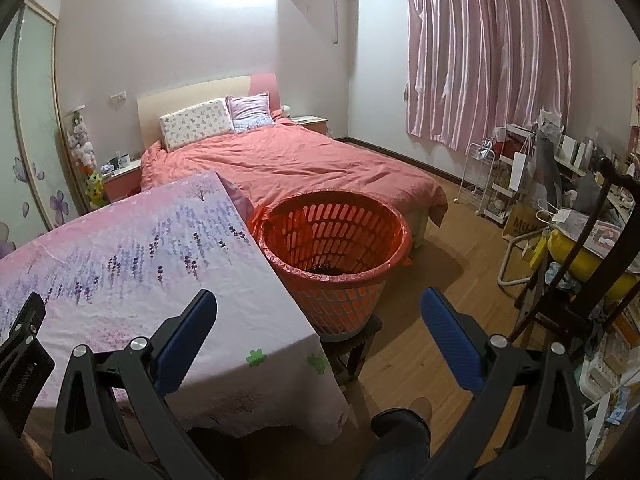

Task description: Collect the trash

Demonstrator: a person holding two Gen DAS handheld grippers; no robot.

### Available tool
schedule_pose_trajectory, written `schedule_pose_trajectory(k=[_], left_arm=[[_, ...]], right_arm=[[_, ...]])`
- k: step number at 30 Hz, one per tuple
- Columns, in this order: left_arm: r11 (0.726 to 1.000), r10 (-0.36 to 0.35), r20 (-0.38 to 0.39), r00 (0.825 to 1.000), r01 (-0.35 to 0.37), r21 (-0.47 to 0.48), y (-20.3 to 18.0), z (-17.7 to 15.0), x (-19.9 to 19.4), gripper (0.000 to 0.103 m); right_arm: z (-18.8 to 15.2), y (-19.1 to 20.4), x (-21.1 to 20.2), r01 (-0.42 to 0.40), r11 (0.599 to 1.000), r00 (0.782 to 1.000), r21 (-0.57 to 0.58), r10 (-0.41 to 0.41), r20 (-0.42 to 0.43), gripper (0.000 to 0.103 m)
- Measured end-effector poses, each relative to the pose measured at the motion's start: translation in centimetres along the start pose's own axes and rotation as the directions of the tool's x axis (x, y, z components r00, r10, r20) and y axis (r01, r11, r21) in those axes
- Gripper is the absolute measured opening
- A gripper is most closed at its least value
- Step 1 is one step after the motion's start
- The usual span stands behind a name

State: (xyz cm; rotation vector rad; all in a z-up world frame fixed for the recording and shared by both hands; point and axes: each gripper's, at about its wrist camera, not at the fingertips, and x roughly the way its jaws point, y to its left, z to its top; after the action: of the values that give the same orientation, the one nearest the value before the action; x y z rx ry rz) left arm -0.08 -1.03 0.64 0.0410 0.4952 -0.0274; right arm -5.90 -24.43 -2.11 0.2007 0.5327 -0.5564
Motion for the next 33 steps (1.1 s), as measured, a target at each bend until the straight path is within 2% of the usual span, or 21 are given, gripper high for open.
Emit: schedule_pose_trajectory(k=[15,33], left_arm=[[0.999,0.033,0.018,0.999,-0.033,-0.004,0.7,0.2,-0.8,0.099],[0.999,0.033,0.020,0.999,-0.033,-0.017,1.2,0.2,-0.9,0.099]], right_arm=[[0.2,0.4,-0.7,-0.012,1.000,1.000,0.000,0.012,0.019,0.101],[0.2,0.7,-0.7,-0.022,1.000,1.000,-0.003,0.022,0.017,0.101]])
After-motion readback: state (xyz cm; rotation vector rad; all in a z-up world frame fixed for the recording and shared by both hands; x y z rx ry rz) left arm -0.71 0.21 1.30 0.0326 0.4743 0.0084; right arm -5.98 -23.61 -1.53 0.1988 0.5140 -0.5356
